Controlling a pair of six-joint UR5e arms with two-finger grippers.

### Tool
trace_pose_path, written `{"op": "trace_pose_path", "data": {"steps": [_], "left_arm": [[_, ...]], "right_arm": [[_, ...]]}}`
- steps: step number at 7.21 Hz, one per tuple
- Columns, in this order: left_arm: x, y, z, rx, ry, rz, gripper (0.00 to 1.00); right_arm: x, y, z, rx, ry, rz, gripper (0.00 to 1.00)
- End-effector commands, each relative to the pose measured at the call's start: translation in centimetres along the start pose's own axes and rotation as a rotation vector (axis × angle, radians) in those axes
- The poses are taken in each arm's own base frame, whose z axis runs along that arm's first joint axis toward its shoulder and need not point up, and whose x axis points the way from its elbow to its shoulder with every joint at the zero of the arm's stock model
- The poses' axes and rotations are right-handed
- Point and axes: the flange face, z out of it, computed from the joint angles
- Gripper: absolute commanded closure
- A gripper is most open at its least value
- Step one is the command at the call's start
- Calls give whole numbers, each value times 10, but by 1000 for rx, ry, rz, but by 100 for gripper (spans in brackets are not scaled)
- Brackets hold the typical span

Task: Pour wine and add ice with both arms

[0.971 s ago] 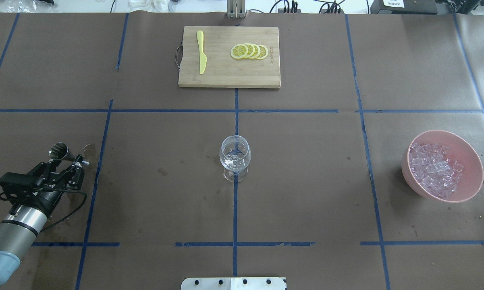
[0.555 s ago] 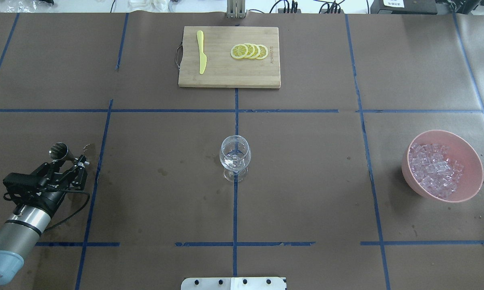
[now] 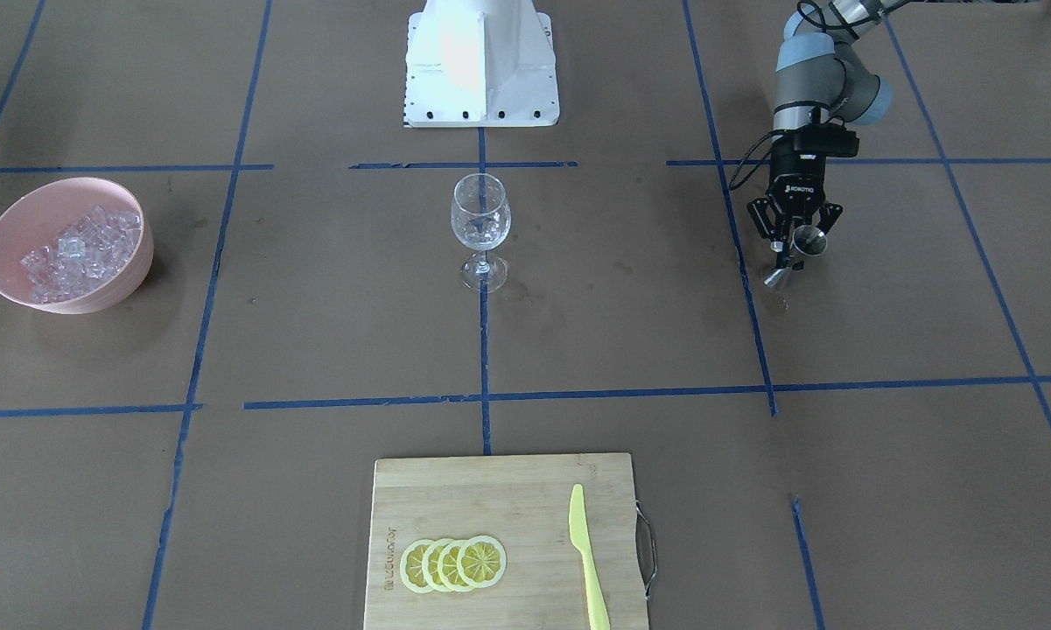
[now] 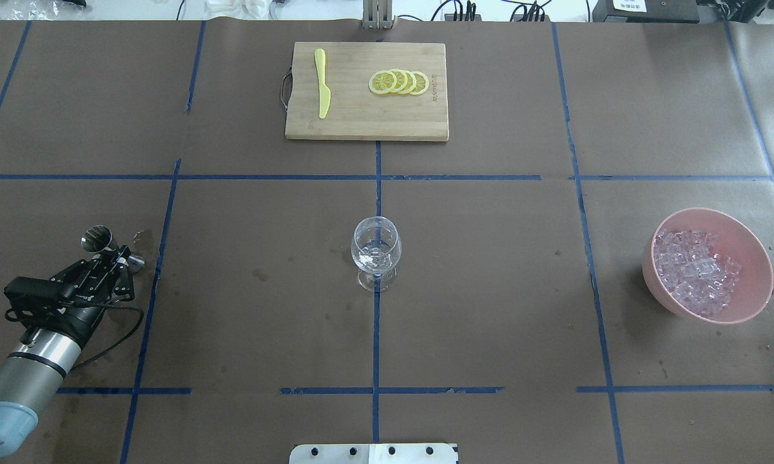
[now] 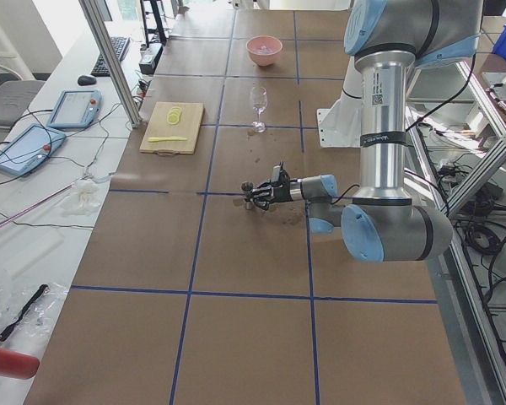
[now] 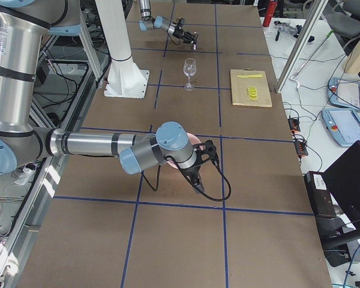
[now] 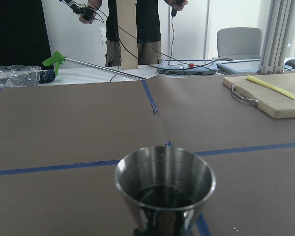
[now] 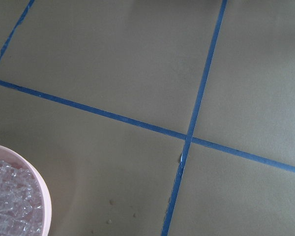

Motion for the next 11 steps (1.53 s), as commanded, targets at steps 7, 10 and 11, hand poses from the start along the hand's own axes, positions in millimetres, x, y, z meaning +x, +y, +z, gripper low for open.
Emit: {"op": "trace_pose_path", "data": {"steps": [7,10,11], "left_arm": [[37,-49,-17,153,202,187,100],[96,-64,-6,184,241,124,100],[125,-69,2,180,232,138,100]], "right_arm": [[0,0,0,0,2,2,0],[0,-2,0,2,1,-2,0],[0,-2,0,2,1,-2,0]]}}
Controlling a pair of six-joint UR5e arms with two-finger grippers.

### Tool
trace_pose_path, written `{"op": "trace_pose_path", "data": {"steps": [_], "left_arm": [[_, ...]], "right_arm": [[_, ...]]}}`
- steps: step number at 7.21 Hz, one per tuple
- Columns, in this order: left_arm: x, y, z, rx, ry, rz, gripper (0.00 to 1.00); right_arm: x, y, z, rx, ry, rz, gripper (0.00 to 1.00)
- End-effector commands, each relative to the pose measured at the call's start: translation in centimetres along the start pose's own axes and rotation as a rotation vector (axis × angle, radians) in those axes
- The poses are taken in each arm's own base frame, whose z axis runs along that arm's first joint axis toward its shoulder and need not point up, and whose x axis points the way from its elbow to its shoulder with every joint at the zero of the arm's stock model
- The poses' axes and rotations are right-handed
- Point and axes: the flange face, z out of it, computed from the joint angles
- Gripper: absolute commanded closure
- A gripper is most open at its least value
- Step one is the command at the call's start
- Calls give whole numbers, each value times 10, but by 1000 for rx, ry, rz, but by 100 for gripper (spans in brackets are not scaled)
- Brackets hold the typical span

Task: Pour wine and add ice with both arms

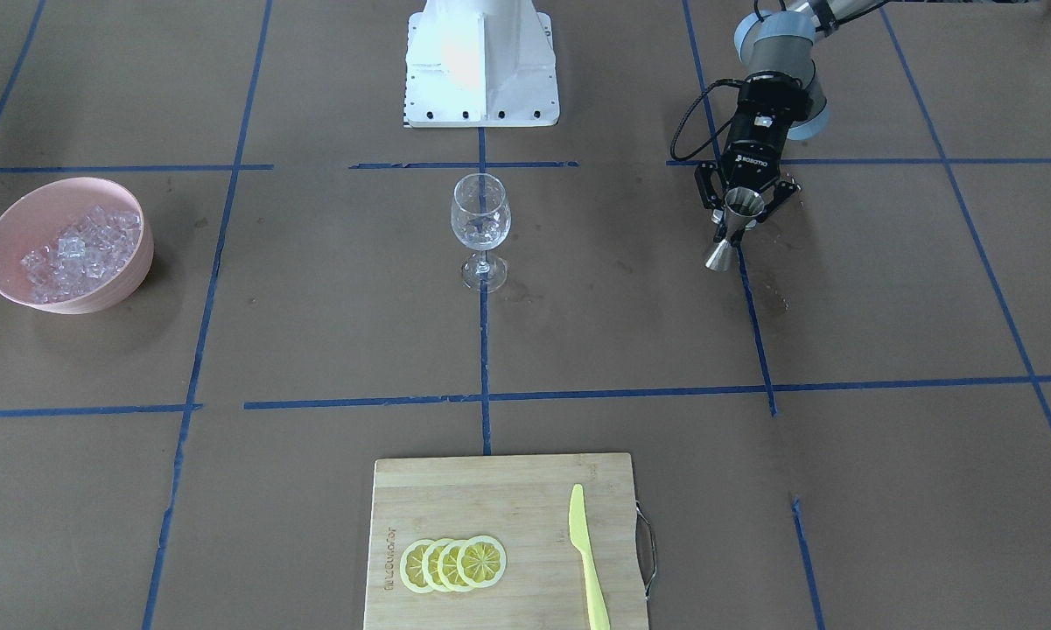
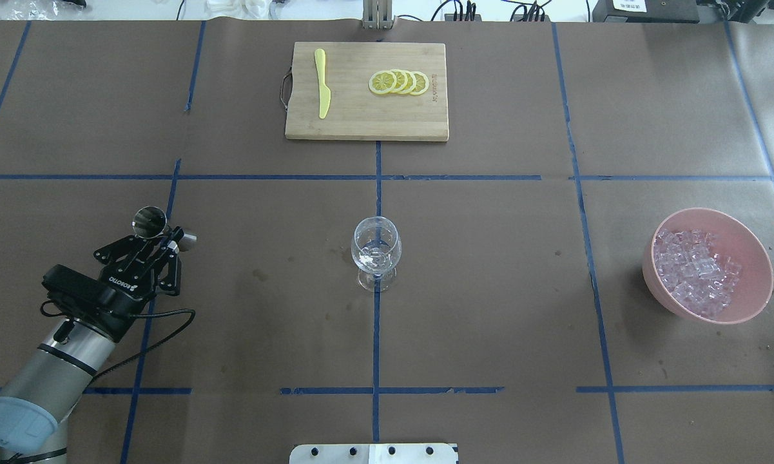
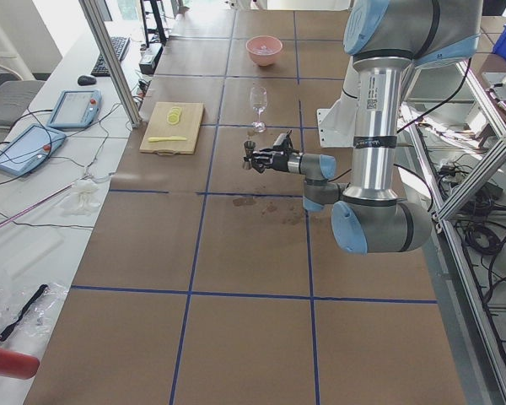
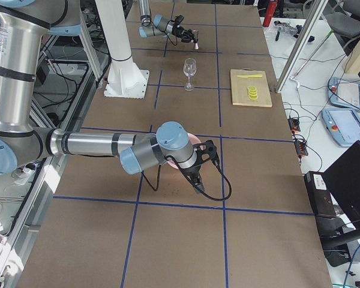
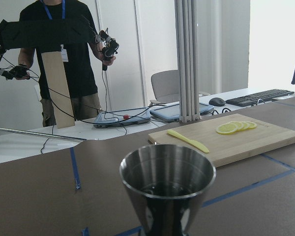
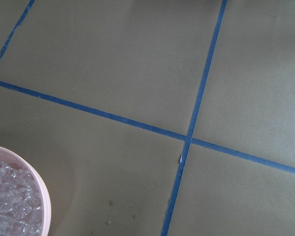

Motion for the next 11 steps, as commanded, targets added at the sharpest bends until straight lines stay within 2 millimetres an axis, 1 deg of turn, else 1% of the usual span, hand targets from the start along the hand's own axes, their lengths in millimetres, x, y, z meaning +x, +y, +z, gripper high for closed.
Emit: {"op": "trace_pose_path", "data": {"steps": [1,3,4,8,9,10,11], "left_arm": [[49,-13,26,-14,-8,27,100],[73,-23,38,-11,-6,21,100],[81,-27,41,-10,-5,19,100],[82,-28,41,-8,-4,16,100],[86,-31,42,-20,-9,35,100],[99,-52,43,-44,-25,76,100],[110,-63,44,-77,-42,129,100]], "right_arm": [[0,0,0,0,0,0,0],[0,0,0,0,0,0,0],[0,0,0,-1,0,2,0],[0,0,0,-1,0,1,0],[0,0,0,-1,0,2,0],[1,0,0,-1,2,1,0],[1,0,1,-2,2,3,0]]}}
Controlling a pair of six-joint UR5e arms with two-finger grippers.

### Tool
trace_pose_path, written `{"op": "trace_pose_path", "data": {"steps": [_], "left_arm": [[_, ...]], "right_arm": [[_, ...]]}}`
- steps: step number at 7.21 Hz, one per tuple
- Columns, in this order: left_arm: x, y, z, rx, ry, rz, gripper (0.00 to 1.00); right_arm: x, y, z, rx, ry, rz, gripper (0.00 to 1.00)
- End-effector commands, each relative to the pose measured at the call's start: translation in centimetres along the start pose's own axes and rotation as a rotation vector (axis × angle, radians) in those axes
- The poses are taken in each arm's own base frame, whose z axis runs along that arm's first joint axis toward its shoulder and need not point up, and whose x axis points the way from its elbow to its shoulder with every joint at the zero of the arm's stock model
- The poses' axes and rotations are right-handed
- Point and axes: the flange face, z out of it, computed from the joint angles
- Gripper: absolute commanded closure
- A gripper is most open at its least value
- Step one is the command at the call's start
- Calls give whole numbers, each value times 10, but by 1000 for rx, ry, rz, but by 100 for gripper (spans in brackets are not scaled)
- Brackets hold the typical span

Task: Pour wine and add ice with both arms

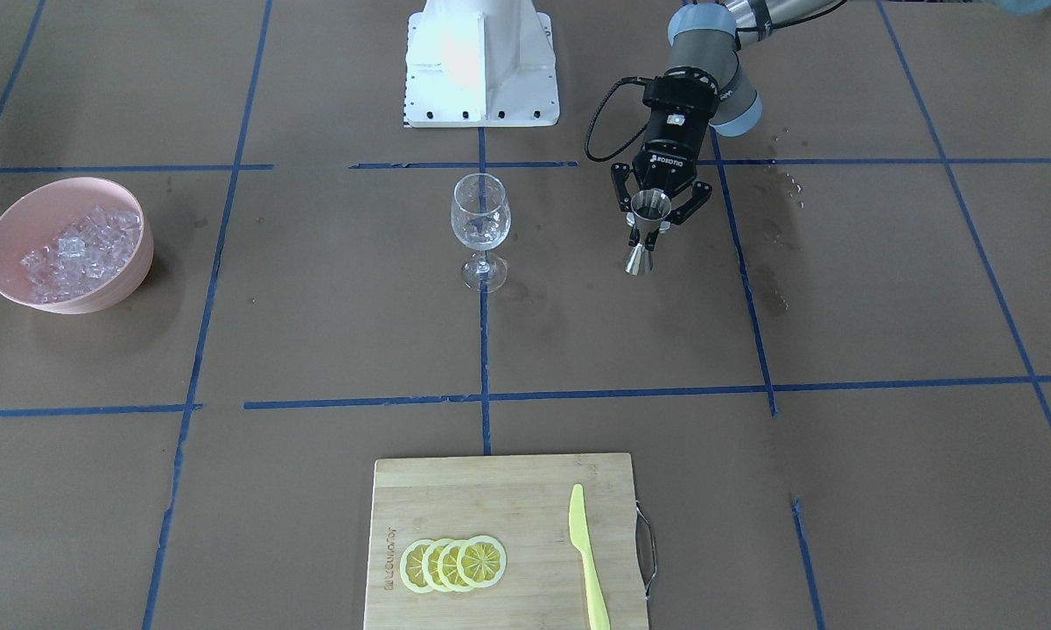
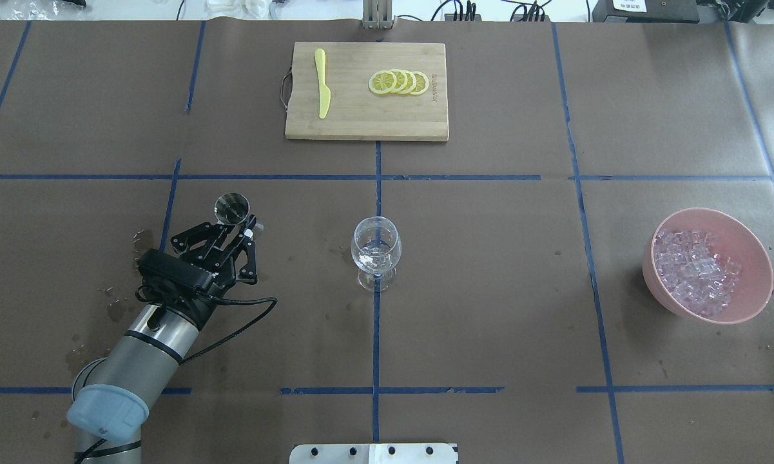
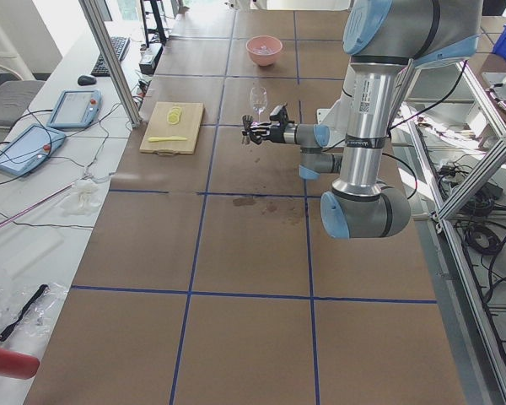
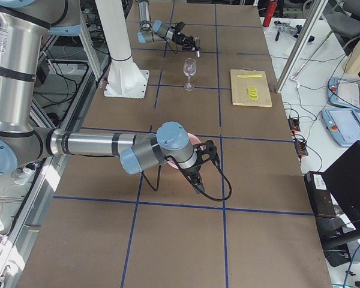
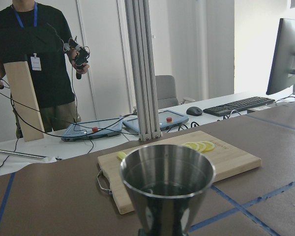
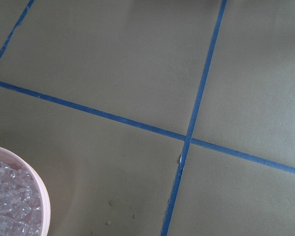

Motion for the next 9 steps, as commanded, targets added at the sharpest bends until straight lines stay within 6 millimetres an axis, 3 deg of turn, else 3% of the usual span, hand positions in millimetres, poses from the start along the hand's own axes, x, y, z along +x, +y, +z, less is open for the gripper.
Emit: {"op": "trace_pose_path", "data": {"steps": [1,5,9], "left_arm": [[27,-23,7,-64,-38,117,100],[82,-58,23,-77,-32,317,100],[101,-86,27,-39,-73,568,100]], "right_arm": [[0,0,0,-1,-1,2,0],[3,4,3,-8,-1,9,0],[6,6,6,-16,-1,17,0]]}}
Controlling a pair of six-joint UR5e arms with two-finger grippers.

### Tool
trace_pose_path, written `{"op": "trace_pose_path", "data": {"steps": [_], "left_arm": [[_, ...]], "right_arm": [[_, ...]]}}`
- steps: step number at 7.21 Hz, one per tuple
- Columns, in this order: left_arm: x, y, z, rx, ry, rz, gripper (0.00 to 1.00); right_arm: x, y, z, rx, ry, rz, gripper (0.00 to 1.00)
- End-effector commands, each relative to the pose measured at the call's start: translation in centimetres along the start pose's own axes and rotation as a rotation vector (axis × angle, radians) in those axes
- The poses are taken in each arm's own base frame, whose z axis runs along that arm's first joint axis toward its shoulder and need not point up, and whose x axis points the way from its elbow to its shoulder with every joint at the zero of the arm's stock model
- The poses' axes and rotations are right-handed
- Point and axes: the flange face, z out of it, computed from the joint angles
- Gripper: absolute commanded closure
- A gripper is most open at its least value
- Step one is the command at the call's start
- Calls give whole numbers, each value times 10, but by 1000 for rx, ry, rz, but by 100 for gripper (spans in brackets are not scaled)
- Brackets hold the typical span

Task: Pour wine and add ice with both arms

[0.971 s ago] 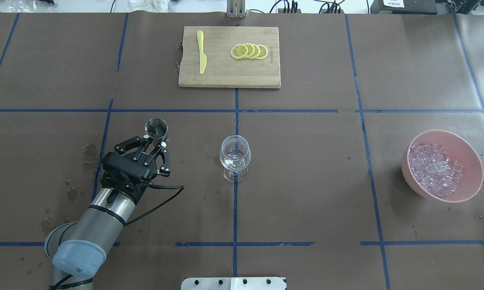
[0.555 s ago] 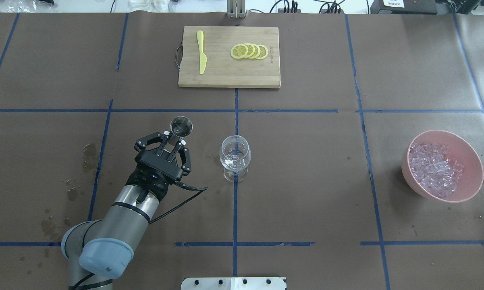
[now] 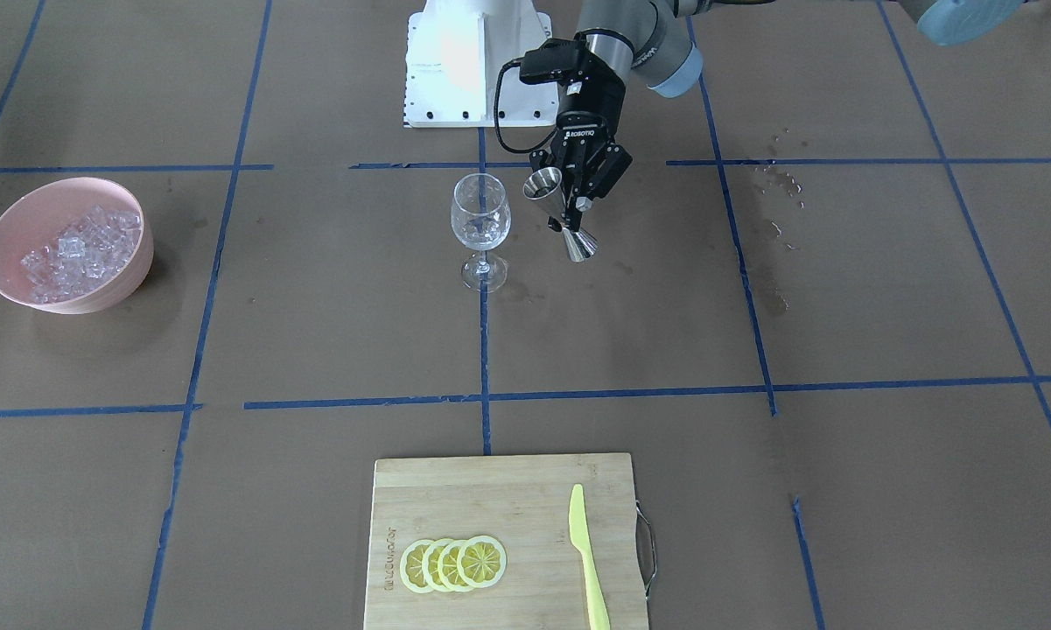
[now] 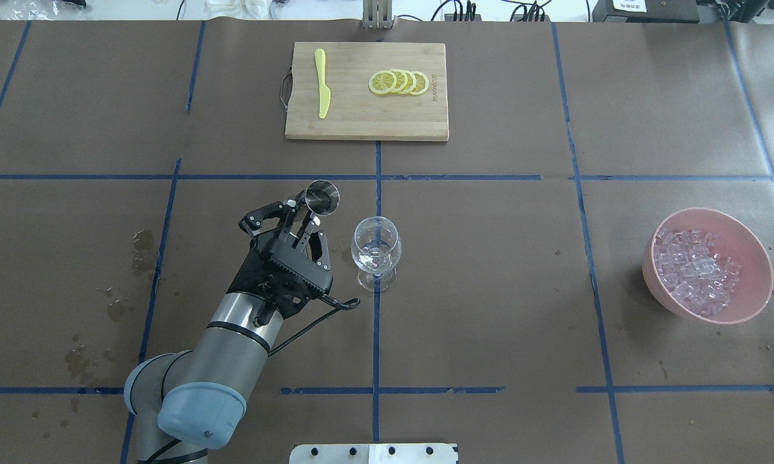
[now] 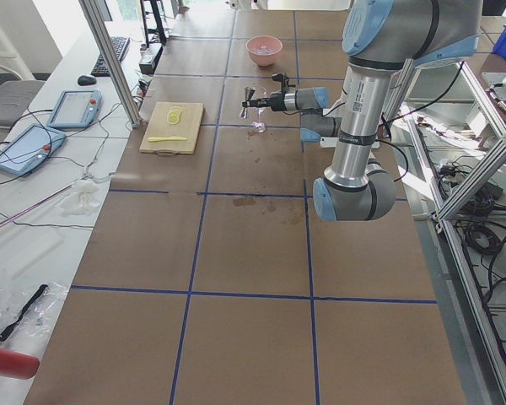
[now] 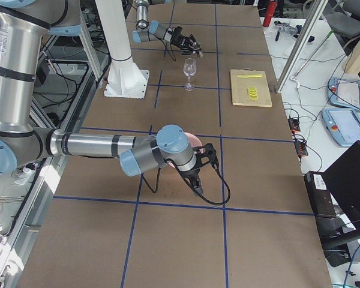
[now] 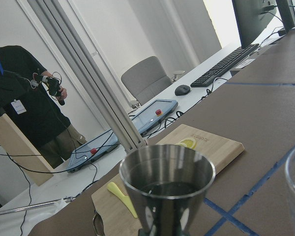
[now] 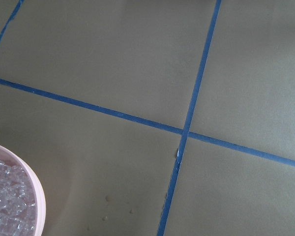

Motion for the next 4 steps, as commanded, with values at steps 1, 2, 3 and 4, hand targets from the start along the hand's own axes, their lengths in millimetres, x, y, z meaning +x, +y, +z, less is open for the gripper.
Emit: {"op": "trace_pose_path", "data": {"steps": [1,2,3,4], "left_arm": [[3,-10,0,8,-32,144,100],[7,-10,0,6,-31,221,100],[9,-21,2,0,-57,300,100],[19,-29,0,-13,-50,340,100]], "right_arm": [[1,1,1,-2,0,2,0],[1,1,1,-3,0,4,0],[1,1,1,-3,0,4,0],[2,1,2,-4,0,6,0]]}}
